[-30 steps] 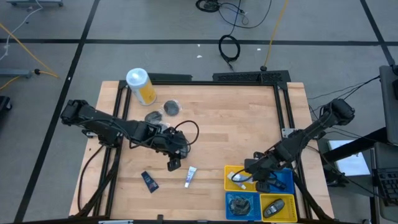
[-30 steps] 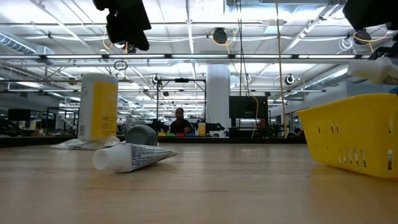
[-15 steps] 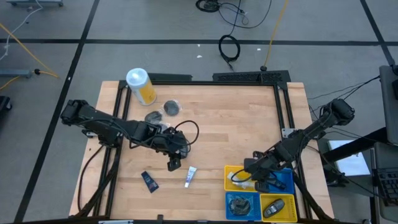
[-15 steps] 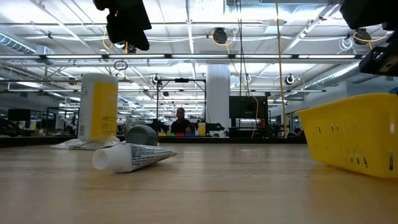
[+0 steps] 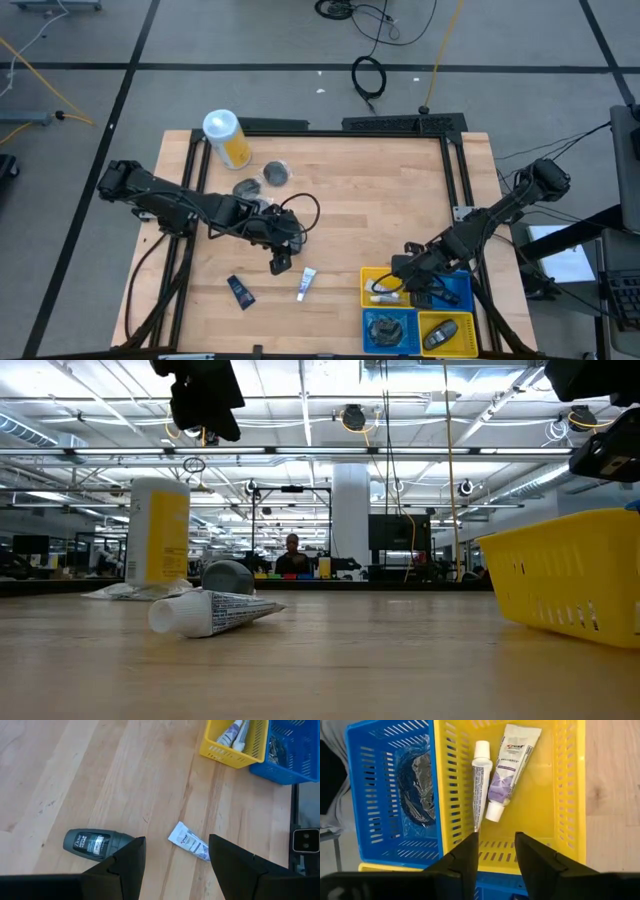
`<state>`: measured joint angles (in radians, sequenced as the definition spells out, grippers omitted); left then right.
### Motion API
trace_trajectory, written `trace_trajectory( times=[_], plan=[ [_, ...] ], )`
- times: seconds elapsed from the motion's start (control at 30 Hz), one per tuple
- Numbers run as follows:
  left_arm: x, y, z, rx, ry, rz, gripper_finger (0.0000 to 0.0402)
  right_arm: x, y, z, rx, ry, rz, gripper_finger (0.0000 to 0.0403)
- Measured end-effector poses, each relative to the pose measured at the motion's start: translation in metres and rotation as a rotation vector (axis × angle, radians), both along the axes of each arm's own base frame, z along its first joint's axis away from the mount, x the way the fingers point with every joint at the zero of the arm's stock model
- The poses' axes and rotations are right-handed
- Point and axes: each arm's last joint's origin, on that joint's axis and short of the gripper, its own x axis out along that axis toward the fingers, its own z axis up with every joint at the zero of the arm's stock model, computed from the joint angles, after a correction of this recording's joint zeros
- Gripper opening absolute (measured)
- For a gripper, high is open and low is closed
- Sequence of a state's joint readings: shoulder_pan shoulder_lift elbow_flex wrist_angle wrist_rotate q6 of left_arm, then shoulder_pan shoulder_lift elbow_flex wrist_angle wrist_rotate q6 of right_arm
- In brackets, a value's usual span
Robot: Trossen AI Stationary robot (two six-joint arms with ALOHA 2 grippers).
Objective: Pick & Place Travel size toiletries
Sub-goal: Put the black deodorant into the bottom yellow bin
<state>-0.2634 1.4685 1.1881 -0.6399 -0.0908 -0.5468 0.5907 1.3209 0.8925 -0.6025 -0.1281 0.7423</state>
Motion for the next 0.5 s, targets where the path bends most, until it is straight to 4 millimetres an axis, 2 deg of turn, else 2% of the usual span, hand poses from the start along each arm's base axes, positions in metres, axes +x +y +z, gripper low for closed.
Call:
trace_trajectory(
  times=[0.5],
  plan=[
    [-0.0016, 0.0005, -0.0013, -0.112, 0.029, 0.191, 0.0214, 0.0052, 0.0025, 0.0091, 0.018, -0.142, 0.078, 0.0116]
  ],
)
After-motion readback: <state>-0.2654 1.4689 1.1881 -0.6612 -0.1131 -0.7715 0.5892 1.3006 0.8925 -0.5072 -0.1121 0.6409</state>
